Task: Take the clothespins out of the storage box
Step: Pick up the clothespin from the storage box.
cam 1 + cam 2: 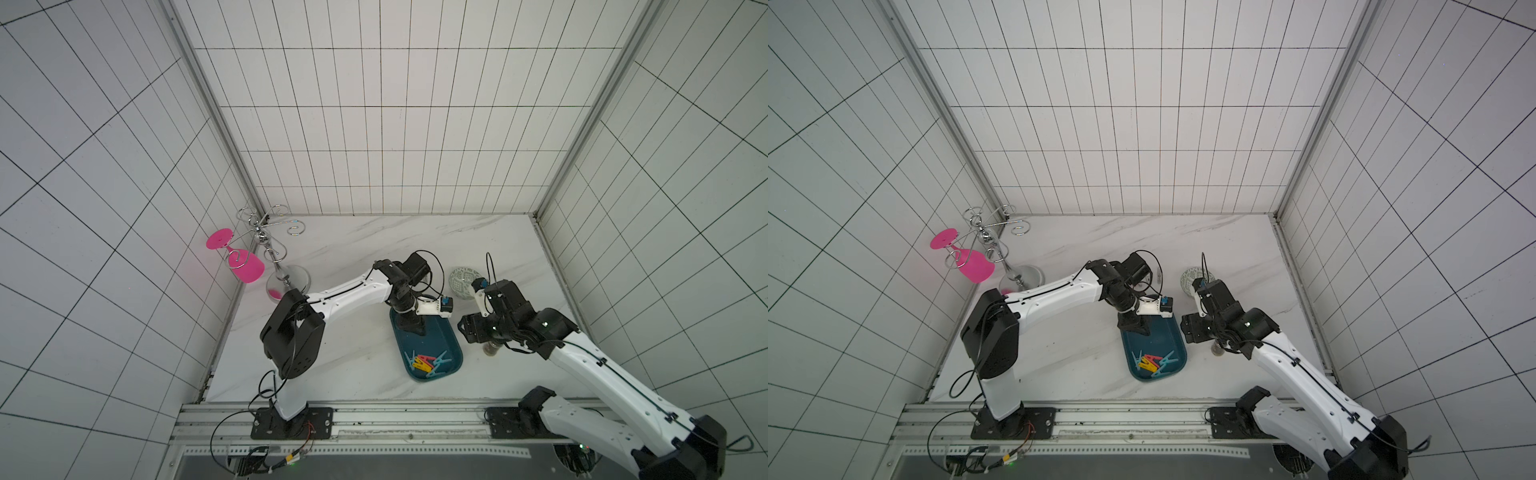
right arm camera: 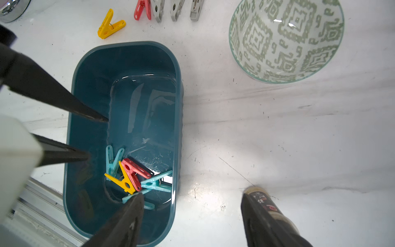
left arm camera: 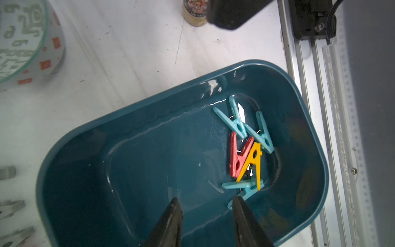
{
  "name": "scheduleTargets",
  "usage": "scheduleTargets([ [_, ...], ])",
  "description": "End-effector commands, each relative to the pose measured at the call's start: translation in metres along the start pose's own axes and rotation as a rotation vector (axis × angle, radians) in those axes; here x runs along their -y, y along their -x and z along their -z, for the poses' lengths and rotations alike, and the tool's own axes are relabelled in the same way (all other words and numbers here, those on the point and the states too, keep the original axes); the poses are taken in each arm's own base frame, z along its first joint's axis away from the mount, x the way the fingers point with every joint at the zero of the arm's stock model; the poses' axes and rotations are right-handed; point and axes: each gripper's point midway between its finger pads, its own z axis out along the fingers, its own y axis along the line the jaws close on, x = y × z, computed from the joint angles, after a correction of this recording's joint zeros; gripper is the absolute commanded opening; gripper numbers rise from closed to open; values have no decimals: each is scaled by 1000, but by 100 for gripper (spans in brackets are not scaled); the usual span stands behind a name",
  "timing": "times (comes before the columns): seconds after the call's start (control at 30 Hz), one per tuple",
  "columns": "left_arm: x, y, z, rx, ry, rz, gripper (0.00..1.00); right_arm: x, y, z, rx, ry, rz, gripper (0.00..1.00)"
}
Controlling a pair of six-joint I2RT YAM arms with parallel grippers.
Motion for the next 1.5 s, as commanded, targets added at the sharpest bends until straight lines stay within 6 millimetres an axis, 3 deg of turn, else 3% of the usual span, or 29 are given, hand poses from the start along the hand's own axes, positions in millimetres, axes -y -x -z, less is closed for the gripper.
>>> scheduleTargets([
  [0.0, 4, 7, -23, 24, -11, 30, 41, 6, -11, -2, -20, -20, -23, 75],
  [0.17, 17, 8, -45, 9, -19, 18, 42, 5, -12, -3, -24, -8, -19, 74],
  [0.33, 18, 12, -56, 6, -4, 25, 42, 2, -13, -5, -26, 9, -15, 73],
  [0.67, 24, 1, -84, -58, -2, 29, 41, -3, -13, 0, -11, 26, -4, 71],
  [0.97, 18, -5, -100, -96, 1, 76, 40, -8, -15, 5, 4, 28, 20, 70],
  [1.1, 18, -7, -103, -113, 3, 87, 38, -8, -14, 6, 11, 27, 22, 70],
  [1.23, 17, -9, -101, -121, 12, 89, 29, -8, -14, 7, 17, 25, 22, 69],
  [1.47, 18, -2, -81, -101, 32, 79, 13, -6, -14, 6, 18, 14, 24, 67],
])
